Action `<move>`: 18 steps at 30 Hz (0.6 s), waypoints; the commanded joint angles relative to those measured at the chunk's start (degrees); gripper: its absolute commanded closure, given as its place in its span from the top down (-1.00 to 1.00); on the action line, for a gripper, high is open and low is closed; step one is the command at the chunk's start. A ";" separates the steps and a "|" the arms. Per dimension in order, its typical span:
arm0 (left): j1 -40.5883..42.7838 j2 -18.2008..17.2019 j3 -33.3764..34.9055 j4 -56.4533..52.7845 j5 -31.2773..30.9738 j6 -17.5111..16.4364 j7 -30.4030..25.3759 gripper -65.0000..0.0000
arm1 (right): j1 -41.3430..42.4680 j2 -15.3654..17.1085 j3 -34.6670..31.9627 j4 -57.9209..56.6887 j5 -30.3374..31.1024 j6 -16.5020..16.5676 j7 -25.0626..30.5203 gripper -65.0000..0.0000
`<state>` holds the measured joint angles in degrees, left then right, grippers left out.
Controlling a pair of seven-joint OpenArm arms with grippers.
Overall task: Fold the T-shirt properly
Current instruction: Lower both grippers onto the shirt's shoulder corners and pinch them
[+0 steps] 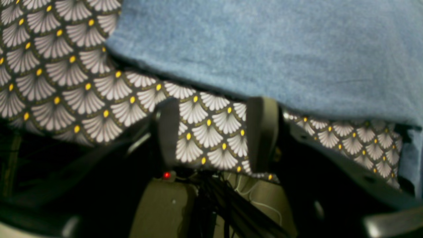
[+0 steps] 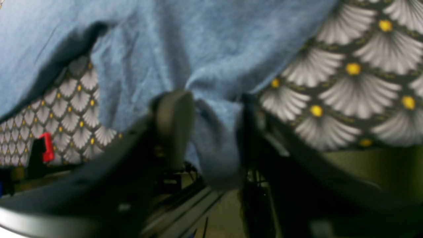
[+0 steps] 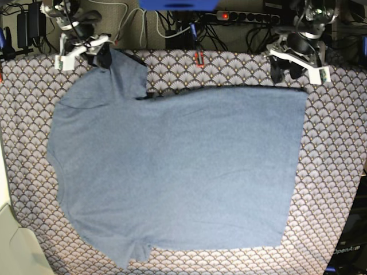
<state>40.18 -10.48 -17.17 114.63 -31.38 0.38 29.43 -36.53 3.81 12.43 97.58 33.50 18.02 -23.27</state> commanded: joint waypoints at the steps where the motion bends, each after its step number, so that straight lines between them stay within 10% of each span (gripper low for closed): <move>1: -0.58 -0.38 -0.28 0.76 -0.23 -0.16 -1.25 -0.01 | -0.61 0.19 -0.25 0.05 -0.57 -0.13 -2.54 -0.66; 3: -1.02 -0.38 -0.37 -0.21 -0.32 -0.16 -1.25 -0.02 | 0.01 0.01 -0.25 0.05 -0.57 -0.13 -2.54 -0.99; 18: -10.34 3.14 -10.04 -12.78 -0.84 -0.69 -1.34 0.00 | 1.33 0.27 -0.25 -4.26 -0.75 -0.13 -2.54 -1.00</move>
<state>29.65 -6.79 -26.74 101.14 -32.05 -0.21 29.04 -34.59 3.95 12.32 93.89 34.85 18.94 -22.02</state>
